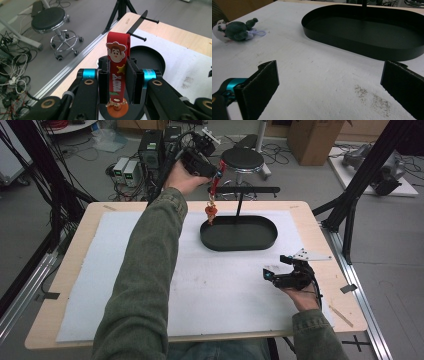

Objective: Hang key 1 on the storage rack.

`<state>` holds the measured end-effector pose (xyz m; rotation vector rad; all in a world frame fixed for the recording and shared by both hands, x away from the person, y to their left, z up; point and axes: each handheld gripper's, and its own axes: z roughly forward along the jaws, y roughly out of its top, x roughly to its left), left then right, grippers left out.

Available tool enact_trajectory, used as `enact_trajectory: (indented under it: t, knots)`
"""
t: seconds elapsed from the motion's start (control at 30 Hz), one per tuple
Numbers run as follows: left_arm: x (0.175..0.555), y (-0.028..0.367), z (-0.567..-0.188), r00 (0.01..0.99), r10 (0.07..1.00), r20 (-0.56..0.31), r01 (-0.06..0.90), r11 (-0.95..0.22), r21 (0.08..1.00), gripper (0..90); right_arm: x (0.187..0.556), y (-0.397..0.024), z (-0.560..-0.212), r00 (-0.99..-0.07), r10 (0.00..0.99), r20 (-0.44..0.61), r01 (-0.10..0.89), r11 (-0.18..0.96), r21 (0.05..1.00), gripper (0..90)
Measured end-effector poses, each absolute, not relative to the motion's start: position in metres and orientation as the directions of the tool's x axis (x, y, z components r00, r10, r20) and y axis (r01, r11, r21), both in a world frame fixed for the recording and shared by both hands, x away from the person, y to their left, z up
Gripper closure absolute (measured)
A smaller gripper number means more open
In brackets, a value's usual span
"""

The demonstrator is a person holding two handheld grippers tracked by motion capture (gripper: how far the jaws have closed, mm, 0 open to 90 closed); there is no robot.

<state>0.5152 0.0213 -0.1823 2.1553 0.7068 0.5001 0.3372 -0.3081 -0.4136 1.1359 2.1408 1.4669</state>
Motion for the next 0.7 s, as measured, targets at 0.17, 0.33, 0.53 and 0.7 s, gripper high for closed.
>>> enact_trajectory:
  t: [0.17, 0.33, 0.53, 0.7]
  knots:
    - [0.521, 0.013, -0.189, 0.749, 0.65, 0.131, 0.329, -0.536, 0.778, 75.0, 0.336, -0.31, -0.414, -0.635, 0.752, 0.176, 0.436, 0.161, 0.886, 0.9]
    - [0.527, 0.01, -0.192, 0.755, 0.645, 0.114, 0.325, -0.52, 0.79, 75.0, 0.336, -0.312, -0.414, -0.633, 0.755, 0.174, 0.436, 0.162, 0.885, 0.9]
    - [0.537, 0.007, -0.199, 0.74, 0.663, 0.114, 0.33, -0.505, 0.798, 75.0, 0.335, -0.312, -0.415, -0.633, 0.755, 0.174, 0.44, 0.166, 0.882, 0.9]
    - [0.545, 0.005, -0.203, 0.706, 0.696, 0.127, 0.331, -0.483, 0.811, 74.9, 0.336, -0.311, -0.416, -0.637, 0.752, 0.171, 0.441, 0.173, 0.881, 0.9]
